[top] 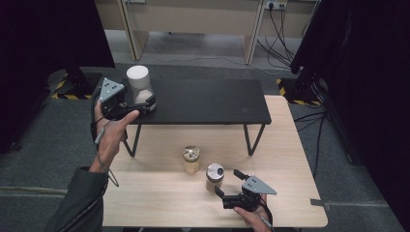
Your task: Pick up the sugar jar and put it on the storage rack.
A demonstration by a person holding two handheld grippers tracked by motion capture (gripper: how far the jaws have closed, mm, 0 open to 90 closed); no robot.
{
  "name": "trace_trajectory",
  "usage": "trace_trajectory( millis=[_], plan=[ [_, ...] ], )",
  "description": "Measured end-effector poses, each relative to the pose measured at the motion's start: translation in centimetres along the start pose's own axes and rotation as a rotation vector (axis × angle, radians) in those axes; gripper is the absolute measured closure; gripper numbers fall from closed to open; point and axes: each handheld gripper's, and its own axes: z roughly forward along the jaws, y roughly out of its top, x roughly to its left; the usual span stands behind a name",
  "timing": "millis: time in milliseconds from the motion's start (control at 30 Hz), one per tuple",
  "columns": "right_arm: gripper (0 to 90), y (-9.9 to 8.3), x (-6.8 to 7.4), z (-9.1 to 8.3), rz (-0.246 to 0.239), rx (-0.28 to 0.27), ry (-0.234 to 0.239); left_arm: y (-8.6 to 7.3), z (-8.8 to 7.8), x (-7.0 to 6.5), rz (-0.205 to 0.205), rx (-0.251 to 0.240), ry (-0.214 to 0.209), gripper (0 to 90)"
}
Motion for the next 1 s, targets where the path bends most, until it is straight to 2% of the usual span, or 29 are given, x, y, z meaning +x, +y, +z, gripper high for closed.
trace_trajectory(
  millis=[467, 1000],
  plan=[
    [0.8, 0.0, 0.0, 0.0, 0.000, 0.001, 0.000, -2.2, -2.6, -0.9, -0.006, -0.045, -0.046, 0.0],
    [0.8, 0.0, 0.0, 0.0, 0.000, 0.000, -0.001, -4.4, -4.3, -2.1, 0.010, -0.057, -0.094, 0.0]
  ],
)
